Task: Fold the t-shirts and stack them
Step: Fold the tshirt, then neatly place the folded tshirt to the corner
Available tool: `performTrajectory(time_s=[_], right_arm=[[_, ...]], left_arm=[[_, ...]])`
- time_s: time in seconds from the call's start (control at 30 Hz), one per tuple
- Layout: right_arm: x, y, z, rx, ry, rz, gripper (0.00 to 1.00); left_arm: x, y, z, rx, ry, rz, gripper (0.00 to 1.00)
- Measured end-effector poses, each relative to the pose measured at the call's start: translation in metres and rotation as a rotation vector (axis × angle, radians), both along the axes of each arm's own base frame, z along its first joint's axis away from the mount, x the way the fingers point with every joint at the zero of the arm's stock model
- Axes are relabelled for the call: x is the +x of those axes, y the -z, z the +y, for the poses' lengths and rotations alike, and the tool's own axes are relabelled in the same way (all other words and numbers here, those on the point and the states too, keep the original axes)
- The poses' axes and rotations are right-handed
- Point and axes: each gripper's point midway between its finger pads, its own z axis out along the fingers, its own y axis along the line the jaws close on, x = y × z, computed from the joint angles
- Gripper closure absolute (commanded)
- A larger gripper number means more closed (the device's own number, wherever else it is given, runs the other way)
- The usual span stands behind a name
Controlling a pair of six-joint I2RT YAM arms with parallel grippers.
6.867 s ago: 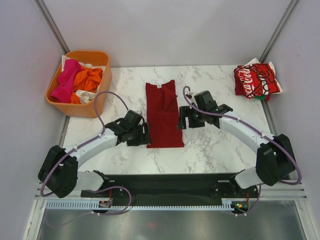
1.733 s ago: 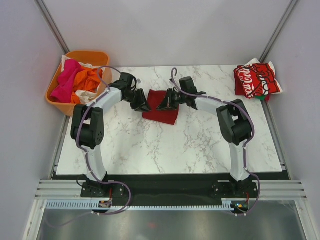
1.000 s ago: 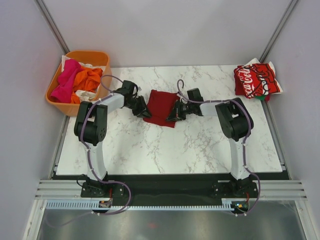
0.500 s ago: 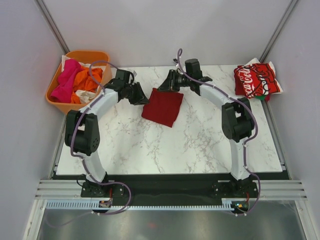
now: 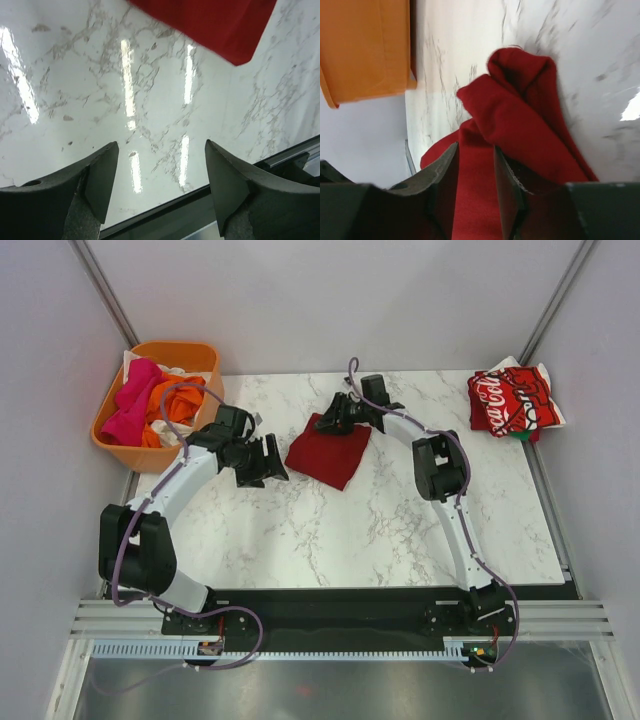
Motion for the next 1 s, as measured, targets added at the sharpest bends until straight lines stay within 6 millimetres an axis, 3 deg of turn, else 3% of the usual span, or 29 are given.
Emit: performTrajectory(time_s=[0.1, 0.2, 0.37, 0.47, 0.6, 0.73, 0.8, 0.87, 0.93, 1.0], right_arm=[[0.026, -0.012, -0.020, 0.004, 0.069, -0.039, 0.38], [0.062, -0.030, -0.055, 0.006, 0.169, -0.103, 0.24], [0.109, -0.066, -0.116, 0.009, 0.315, -0.205, 0.15], [0.111, -0.084, -0.143, -0.017, 0.368, -0.231, 0.12], [0.071, -0.118, -0.156, -0.067, 0.396, -0.228, 0.11], [0.003, -0.164, -0.154, -0.070, 0.381, -0.274, 0.09], [-0.031, -0.169, -0.152, -0.073, 0.365, -0.265, 0.08], [-0.060, -0.161, -0.153, -0.080, 0.354, -0.247, 0.07], [-0.083, -0.137, -0.156, -0.097, 0.350, -0.195, 0.07], [-0.105, -0.100, -0.160, -0.121, 0.345, -0.110, 0.07]], left_arm=[[-0.017, 0.016, 0.006, 0.027, 0.006, 0.055, 0.23], [-0.025, 0.026, 0.012, 0.055, 0.005, 0.081, 0.23], [-0.026, 0.029, 0.016, 0.076, 0.003, 0.079, 0.23], [-0.025, 0.029, 0.016, 0.079, 0.002, 0.078, 0.22], [-0.007, 0.023, 0.011, 0.078, 0.001, 0.075, 0.21], [0.046, 0.004, -0.002, 0.064, -0.003, 0.004, 0.20], [0.079, -0.002, -0.009, 0.056, -0.007, -0.046, 0.18], [0.109, 0.000, -0.017, 0.051, -0.007, -0.077, 0.16], [0.130, 0.012, -0.022, 0.053, -0.006, -0.081, 0.15], [0.143, 0.030, -0.024, 0.064, -0.008, -0.063, 0.14]])
